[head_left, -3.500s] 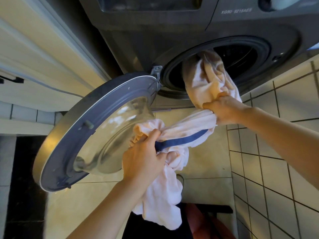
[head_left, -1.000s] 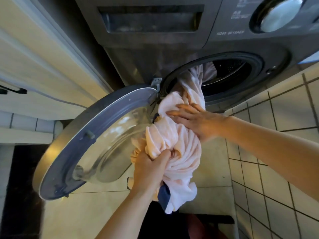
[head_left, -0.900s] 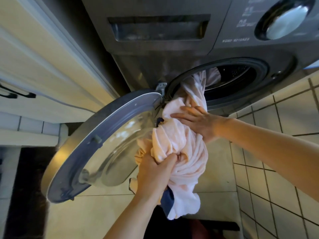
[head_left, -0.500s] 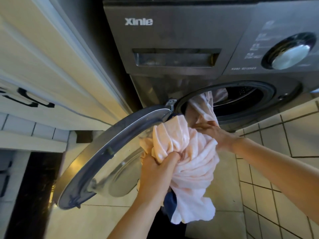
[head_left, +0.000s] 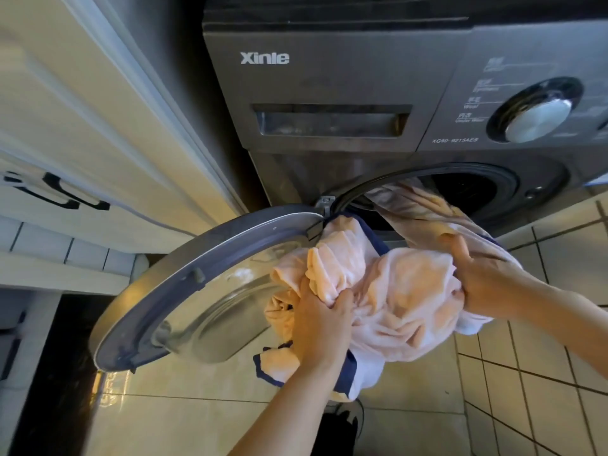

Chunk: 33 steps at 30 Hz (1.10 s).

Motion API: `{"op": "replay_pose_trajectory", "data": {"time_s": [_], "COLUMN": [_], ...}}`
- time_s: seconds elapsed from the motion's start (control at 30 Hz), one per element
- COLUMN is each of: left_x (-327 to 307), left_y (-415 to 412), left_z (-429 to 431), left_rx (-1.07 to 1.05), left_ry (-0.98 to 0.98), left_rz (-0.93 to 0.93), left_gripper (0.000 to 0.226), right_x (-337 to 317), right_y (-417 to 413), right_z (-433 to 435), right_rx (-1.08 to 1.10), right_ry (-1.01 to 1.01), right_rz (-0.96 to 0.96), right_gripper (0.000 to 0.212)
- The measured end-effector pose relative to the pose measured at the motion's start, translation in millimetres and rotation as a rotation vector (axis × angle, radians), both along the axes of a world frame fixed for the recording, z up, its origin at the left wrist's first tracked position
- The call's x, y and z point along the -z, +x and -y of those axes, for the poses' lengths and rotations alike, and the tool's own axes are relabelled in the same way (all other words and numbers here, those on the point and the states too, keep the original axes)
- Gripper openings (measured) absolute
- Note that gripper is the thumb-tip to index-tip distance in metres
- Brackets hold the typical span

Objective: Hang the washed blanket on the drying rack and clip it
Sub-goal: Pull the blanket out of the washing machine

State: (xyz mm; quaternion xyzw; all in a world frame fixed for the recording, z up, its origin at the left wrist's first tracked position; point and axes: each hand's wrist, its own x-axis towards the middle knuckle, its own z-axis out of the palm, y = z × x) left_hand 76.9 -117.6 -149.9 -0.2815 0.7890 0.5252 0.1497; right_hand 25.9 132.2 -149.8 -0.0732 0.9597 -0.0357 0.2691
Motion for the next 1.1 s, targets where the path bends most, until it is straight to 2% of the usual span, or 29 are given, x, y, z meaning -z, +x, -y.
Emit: {"op": "replay_pose_trajectory", "data": {"time_s": [0.07, 0.1, 0.17, 0.23, 0.37, 0.43, 0.57, 0.7, 0.87, 0.97, 1.1], "left_x": [6, 8, 12, 13, 11, 9, 11, 12, 11, 7, -1], "left_y": [1, 2, 4, 6, 14, 18, 21, 21, 22, 19, 14], "left_z": [-4, -5, -7, -8, -13, -17, -18, -11, 1, 5, 2], "left_rx": [0.039, 0.056, 0.076, 0.081, 0.095, 0.13, 0.172, 0.138, 0.032, -0.027, 0.06], "left_ry": [-0.049, -0.06, -0.064, -0.063, -0.086, -0.134, -0.204, -0.183, 0.1, 0.246, 0.343], "left_rz": [0.011, 0.018, 0.022, 0.019, -0.023, -0.057, -0.063, -0.025, 0.022, 0.167, 0.309], "left_gripper": [0.044, 0.044, 0.043, 0.042, 0.044, 0.048, 0.058, 0.054, 0.062, 0.083, 0.121], "right_x": [-4, -4, -12, -15, -21, -20, -17, -34, -24, -17, -14], "right_y": [15, 21, 36, 45, 38, 35, 43, 60, 82, 87, 89], "right_z": [0, -3, -3, 1, 39, 57, 70, 82, 93, 99, 105], "right_rx": [-0.212, -0.309, -0.407, -0.417, -0.292, -0.138, 0.14, 0.306, 0.347, 0.396, 0.391], "right_ry": [-0.063, -0.147, -0.164, -0.114, 0.111, 0.109, -0.16, -0.558, -0.74, -0.795, -0.855], "right_rz": [-0.005, 0.009, 0.02, -0.044, -0.045, -0.008, -0.179, -0.081, -0.205, -0.214, -0.225], "right_gripper": [0.095, 0.096, 0.084, 0.062, 0.043, 0.04, 0.044, 0.06, 0.062, 0.07, 0.076]}}
